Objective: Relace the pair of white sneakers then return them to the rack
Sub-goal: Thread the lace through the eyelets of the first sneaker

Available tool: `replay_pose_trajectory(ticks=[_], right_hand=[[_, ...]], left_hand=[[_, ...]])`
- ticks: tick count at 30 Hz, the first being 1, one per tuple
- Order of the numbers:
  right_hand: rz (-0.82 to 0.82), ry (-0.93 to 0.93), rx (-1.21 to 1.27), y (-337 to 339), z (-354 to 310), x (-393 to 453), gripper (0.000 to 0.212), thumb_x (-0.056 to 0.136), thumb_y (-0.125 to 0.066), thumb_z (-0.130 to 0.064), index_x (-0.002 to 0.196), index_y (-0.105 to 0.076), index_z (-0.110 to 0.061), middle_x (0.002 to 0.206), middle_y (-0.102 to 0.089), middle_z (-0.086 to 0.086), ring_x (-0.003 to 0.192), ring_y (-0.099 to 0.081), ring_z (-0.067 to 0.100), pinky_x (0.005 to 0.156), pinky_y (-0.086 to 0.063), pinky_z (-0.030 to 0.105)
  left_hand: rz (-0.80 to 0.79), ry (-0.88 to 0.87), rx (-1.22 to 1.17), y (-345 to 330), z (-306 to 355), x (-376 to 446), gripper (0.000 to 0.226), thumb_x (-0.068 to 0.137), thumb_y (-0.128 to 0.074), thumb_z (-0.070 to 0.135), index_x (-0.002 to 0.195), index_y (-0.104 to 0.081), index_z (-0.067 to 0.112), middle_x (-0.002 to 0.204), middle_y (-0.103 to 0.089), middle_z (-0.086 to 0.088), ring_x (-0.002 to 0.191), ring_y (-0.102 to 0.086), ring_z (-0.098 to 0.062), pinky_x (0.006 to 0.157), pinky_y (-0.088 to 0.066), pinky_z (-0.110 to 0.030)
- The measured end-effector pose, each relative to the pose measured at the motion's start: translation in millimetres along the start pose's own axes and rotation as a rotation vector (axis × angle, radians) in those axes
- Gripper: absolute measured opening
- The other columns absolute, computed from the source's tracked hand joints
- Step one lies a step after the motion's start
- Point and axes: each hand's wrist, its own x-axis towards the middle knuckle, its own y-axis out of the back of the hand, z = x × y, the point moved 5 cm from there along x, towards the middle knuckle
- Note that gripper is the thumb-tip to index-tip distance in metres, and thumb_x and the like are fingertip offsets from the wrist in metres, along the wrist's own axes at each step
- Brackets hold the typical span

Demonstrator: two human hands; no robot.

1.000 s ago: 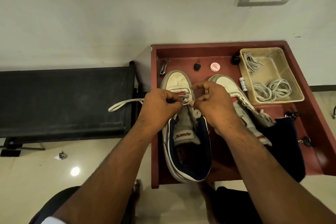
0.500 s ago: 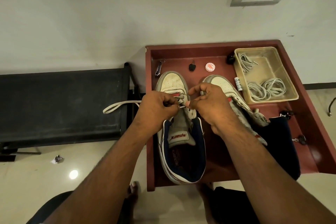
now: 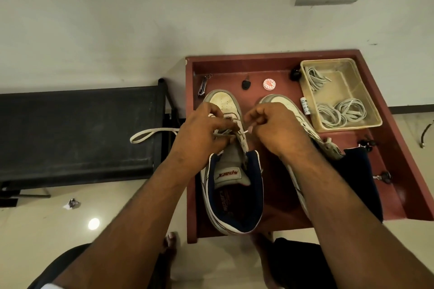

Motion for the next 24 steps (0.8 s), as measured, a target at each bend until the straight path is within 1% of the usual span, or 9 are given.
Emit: replay_pose_trajectory(ticks=[2,5,8,10,13,15,18,22,24], right_hand=[[0.082,0.0,-0.131,26,5,3,0.031,0.085,-0.061,0.004,0.079,-0.071,-0.024,0.074,-0.061,-0.011,0.067,-0.054,0.001,0.06,-0.041,0.012],[0.188,-0.112,-0.218,71,26,1,0.031,0.084,-0.062,0.003,0.074,-0.072,-0.025,0.085,-0.07,0.001,0.072,-0.061,0.012,0.072,-0.048,0.024],[0.091,-0.165,-0.344,79,36,-2,0.02,0.081,-0.068,-0.002,0.081,-0.076,-0.02,0.087,-0.07,0.004,0.07,-0.058,0.013,0.069,-0.044,0.025],[0.039,-0.063,-0.467,62,22,0,0.019,0.08,-0.073,-0.013,0.094,-0.075,-0.025,0.106,-0.069,0.003,0.094,-0.062,0.022,0.082,-0.048,0.031],[-0.103,0.115,-0.601,18,-4,-5,0.027,0.081,-0.075,-0.029,0.107,-0.07,-0.037,0.122,-0.057,-0.007,0.12,-0.049,0.022,0.1,-0.038,0.044],[-0.162,0.175,-0.577,-5,-9,-4,0.009,0.082,-0.073,-0.034,0.087,-0.069,-0.04,0.111,-0.06,-0.014,0.117,-0.05,0.017,0.102,-0.031,0.049],[-0.164,0.113,-0.485,9,2,-1,0.025,0.078,-0.076,-0.033,0.06,-0.06,-0.041,0.093,-0.067,-0.016,0.104,-0.058,0.013,0.104,-0.034,0.05],[-0.031,-0.076,-0.516,71,20,-6,0.028,0.076,-0.079,-0.03,0.058,-0.061,-0.039,0.095,-0.072,-0.008,0.099,-0.061,0.019,0.101,-0.041,0.05],[-0.007,-0.068,-0.576,74,19,-8,0.022,0.075,-0.08,-0.034,0.064,-0.063,-0.041,0.108,-0.069,-0.005,0.112,-0.054,0.023,0.104,-0.035,0.051]], left_hand=[[-0.063,0.036,0.125,3,1,1,0.031,0.081,-0.076,0.037,0.112,-0.072,0.039,0.126,-0.048,0.006,0.121,-0.044,-0.019,0.098,-0.042,-0.039],[-0.111,0.08,0.261,5,3,-1,0.029,0.086,-0.068,0.047,0.114,-0.066,0.051,0.139,-0.038,0.011,0.129,-0.031,-0.018,0.105,-0.024,-0.04],[-0.07,0.007,0.178,5,6,-3,0.035,0.083,-0.072,0.041,0.105,-0.06,0.065,0.151,-0.03,0.017,0.135,-0.014,-0.014,0.098,-0.01,-0.03],[-0.086,-0.042,0.099,2,8,-2,0.044,0.079,-0.076,0.038,0.087,-0.049,0.073,0.154,-0.028,0.02,0.141,-0.009,-0.015,0.1,-0.006,-0.029],[-0.095,-0.021,0.101,0,7,1,0.046,0.074,-0.079,0.042,0.075,-0.045,0.073,0.155,-0.027,0.02,0.146,-0.007,-0.019,0.105,-0.004,-0.031],[-0.076,-0.014,0.12,0,5,2,0.041,0.073,-0.081,0.04,0.078,-0.051,0.067,0.156,-0.029,0.016,0.147,-0.007,-0.023,0.113,-0.008,-0.04],[-0.098,0.01,0.133,3,4,1,0.038,0.073,-0.08,0.042,0.079,-0.052,0.067,0.158,-0.023,0.019,0.148,-0.002,-0.021,0.114,-0.005,-0.043],[-0.128,0.038,0.114,4,4,0,0.034,0.073,-0.079,0.044,0.079,-0.053,0.066,0.158,-0.017,0.024,0.147,0.002,-0.016,0.11,0.0,-0.035],[-0.132,0.039,0.108,3,4,0,0.033,0.073,-0.08,0.044,0.08,-0.055,0.065,0.159,-0.015,0.024,0.148,0.004,-0.016,0.112,0.0,-0.038]])
